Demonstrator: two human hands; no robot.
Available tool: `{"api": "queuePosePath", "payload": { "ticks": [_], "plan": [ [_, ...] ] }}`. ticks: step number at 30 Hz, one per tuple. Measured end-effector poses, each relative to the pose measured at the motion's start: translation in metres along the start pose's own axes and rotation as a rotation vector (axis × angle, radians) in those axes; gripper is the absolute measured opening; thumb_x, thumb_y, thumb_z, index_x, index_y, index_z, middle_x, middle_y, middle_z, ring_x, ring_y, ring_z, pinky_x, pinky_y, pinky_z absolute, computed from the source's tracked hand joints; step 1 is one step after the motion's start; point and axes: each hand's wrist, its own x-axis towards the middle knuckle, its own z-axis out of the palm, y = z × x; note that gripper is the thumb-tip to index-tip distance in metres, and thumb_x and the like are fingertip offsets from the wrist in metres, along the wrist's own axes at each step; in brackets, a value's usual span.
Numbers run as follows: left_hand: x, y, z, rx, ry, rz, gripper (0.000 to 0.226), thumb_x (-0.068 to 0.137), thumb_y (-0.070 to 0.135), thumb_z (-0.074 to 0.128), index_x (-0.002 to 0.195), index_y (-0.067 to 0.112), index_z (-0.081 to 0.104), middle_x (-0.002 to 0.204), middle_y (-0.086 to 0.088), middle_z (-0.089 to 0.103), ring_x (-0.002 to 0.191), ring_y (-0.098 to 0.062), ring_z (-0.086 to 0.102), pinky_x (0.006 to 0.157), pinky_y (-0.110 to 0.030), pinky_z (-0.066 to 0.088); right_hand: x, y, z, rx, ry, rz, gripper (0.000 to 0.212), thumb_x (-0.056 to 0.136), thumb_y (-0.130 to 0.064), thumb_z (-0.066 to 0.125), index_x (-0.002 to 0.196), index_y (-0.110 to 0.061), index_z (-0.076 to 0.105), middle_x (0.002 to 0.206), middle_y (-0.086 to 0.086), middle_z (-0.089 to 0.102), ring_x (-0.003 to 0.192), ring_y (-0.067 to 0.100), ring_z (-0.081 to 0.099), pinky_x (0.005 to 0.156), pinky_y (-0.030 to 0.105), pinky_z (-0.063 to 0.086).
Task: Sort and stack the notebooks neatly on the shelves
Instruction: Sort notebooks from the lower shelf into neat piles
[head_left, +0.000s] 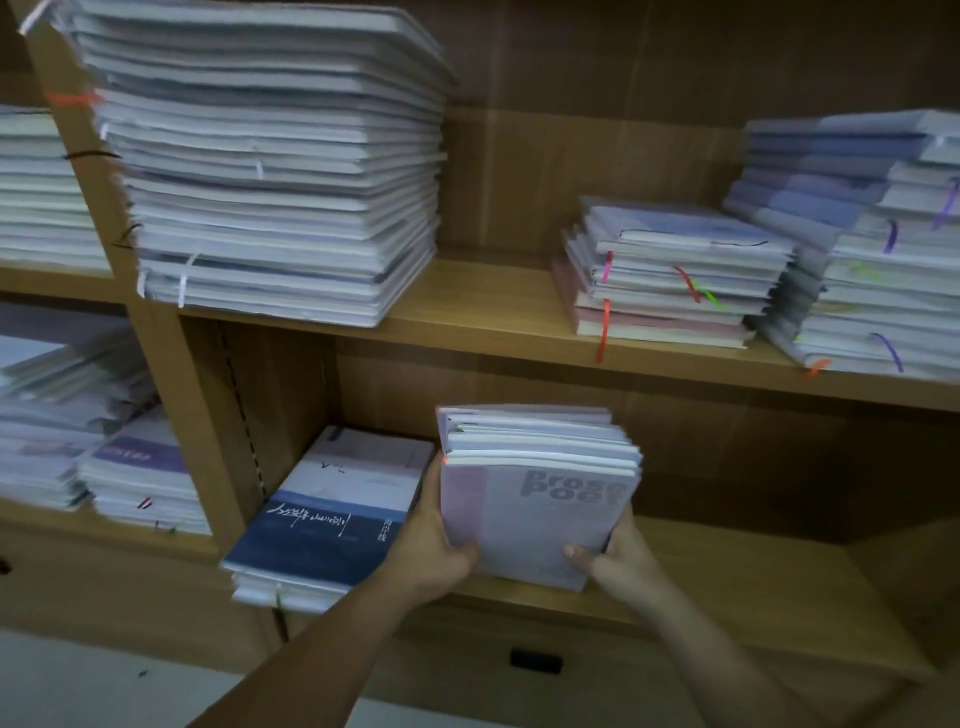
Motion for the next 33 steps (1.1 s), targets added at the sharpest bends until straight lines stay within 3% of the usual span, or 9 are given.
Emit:
{"api": "queuePosePath", "payload": {
  "ticks": [3, 5, 9, 12, 16, 20, 25, 29, 33],
  "plan": [
    [0.006, 0.001, 0.004, -0.048, 0.04, 0.034, 0.096, 0.084, -0.004, 0.069, 0.151, 0.044, 0.02, 0.133, 0.022, 0.049, 0.118, 0.018, 0.048, 0.079, -0.001, 0.046, -0.001, 0.002, 0.002, -0.009, -0.026, -0.058, 0.084, 0.088, -0.001, 0.072, 0.146, -0.035, 0.021, 0.129, -0.011, 0.058, 0.121, 0.0, 0.056, 0.084, 0.014, 0.052],
    [0.011, -0.003, 0.006, -0.085, 0.045, -0.014, 0.085, 0.085, -0.002, 0.068, 0.146, 0.044, 0.032, 0.127, 0.016, 0.057, 0.121, 0.0, 0.056, 0.078, -0.012, 0.052, -0.003, 0.007, 0.004, -0.002, -0.01, -0.092, 0.087, 0.091, 0.001, 0.069, 0.146, -0.038, 0.014, 0.133, -0.011, 0.054, 0.119, -0.007, 0.056, 0.087, 0.011, 0.051],
    [0.021, -0.003, 0.007, -0.118, 0.045, -0.062, 0.075, 0.088, 0.001, 0.067, 0.143, 0.043, 0.038, 0.122, 0.017, 0.06, 0.117, -0.007, 0.057, 0.076, -0.015, 0.048, 0.0, 0.007, 0.014, -0.007, 0.067, -0.147, 0.107, 0.092, -0.02, 0.07, 0.156, -0.047, -0.011, 0.149, -0.006, 0.044, 0.135, 0.011, 0.049, 0.111, 0.046, 0.046],
    [0.033, -0.006, 0.01, -0.126, 0.078, -0.06, 0.08, 0.089, 0.005, 0.068, 0.144, 0.049, 0.032, 0.121, 0.025, 0.056, 0.117, -0.003, 0.054, 0.084, -0.02, 0.047, 0.008, -0.002, 0.021, -0.038, 0.119, -0.118, 0.112, 0.096, -0.017, 0.065, 0.141, -0.06, -0.027, 0.15, -0.01, 0.039, 0.136, 0.014, 0.044, 0.115, 0.049, 0.037],
    [0.04, -0.011, 0.013, -0.07, 0.022, -0.065, 0.092, 0.088, 0.018, 0.075, 0.152, 0.051, 0.018, 0.134, 0.026, 0.049, 0.13, -0.005, 0.045, 0.107, -0.04, 0.048, 0.023, 0.002, 0.021, -0.053, 0.113, -0.109, 0.109, 0.096, -0.006, 0.062, 0.154, -0.041, -0.023, 0.156, -0.003, 0.037, 0.143, 0.019, 0.038, 0.119, 0.053, 0.032],
    [0.039, -0.012, 0.011, -0.041, 0.003, -0.046, 0.099, 0.087, 0.024, 0.078, 0.154, 0.053, 0.011, 0.135, 0.033, 0.045, 0.132, -0.003, 0.044, 0.111, -0.048, 0.047, 0.023, 0.009, 0.023, -0.11, 0.121, -0.13, 0.105, 0.097, -0.013, 0.063, 0.155, -0.04, -0.021, 0.153, -0.006, 0.036, 0.139, 0.016, 0.041, 0.117, 0.05, 0.036],
    [0.036, -0.01, 0.011, -0.016, 0.018, 0.0, 0.104, 0.087, 0.027, 0.078, 0.155, 0.053, 0.004, 0.146, 0.024, 0.045, 0.138, -0.006, 0.042, 0.112, -0.051, 0.045, 0.019, 0.008, 0.03, -0.13, 0.125, -0.129, 0.105, 0.101, -0.019, 0.056, 0.148, -0.042, -0.035, 0.157, -0.01, 0.025, 0.133, 0.01, 0.038, 0.109, 0.033, 0.034],
    [0.04, -0.003, 0.008, 0.005, 0.019, 0.028, 0.103, 0.088, 0.029, 0.077, 0.156, 0.053, 0.003, 0.149, 0.02, 0.045, 0.139, -0.008, 0.043, 0.113, -0.046, 0.045, 0.02, 0.0, 0.024, -0.133, 0.145, -0.105, 0.1, 0.103, -0.021, 0.052, 0.149, -0.036, -0.035, 0.142, -0.014, 0.031, 0.122, 0.012, 0.045, 0.102, 0.033, 0.038],
    [0.034, -0.008, 0.006, 0.015, 0.029, 0.028, 0.089, 0.089, 0.029, 0.076, 0.153, 0.05, 0.017, 0.135, 0.031, 0.049, 0.128, 0.001, 0.048, 0.109, -0.041, 0.049, 0.016, -0.004, 0.023, -0.119, 0.136, -0.107, 0.102, 0.102, -0.022, 0.056, 0.148, -0.046, -0.032, 0.142, -0.015, 0.036, 0.123, 0.013, 0.048, 0.104, 0.038, 0.044]
  ]
}}
